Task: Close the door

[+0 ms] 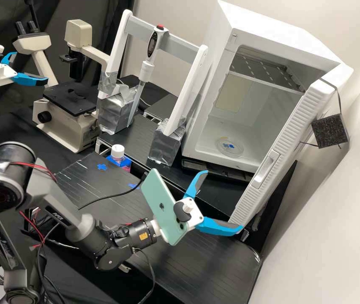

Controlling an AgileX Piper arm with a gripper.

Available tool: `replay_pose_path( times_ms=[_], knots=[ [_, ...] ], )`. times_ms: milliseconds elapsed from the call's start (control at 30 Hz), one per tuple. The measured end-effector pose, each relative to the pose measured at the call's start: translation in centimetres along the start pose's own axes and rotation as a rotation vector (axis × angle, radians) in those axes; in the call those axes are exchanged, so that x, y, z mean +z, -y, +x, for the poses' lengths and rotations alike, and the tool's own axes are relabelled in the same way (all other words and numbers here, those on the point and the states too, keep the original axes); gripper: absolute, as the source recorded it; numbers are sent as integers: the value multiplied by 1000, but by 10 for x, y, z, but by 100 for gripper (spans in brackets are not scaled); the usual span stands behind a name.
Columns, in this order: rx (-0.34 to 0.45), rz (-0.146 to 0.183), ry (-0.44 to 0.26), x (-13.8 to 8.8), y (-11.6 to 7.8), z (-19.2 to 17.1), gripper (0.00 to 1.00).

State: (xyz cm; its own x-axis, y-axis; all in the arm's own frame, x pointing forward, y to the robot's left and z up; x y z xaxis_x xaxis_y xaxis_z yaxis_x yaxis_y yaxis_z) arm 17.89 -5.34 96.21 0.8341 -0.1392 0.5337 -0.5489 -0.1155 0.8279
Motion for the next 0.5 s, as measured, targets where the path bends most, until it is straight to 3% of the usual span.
replay_pose_path(
  times_ms=[200, 367, 500],
  knots=[
    [57, -14, 54, 21, -3, 28, 100],
    [60, -30, 64, 33, 0, 52, 100],
    [51, -21, 61, 40, 3, 64, 100]
  ],
)
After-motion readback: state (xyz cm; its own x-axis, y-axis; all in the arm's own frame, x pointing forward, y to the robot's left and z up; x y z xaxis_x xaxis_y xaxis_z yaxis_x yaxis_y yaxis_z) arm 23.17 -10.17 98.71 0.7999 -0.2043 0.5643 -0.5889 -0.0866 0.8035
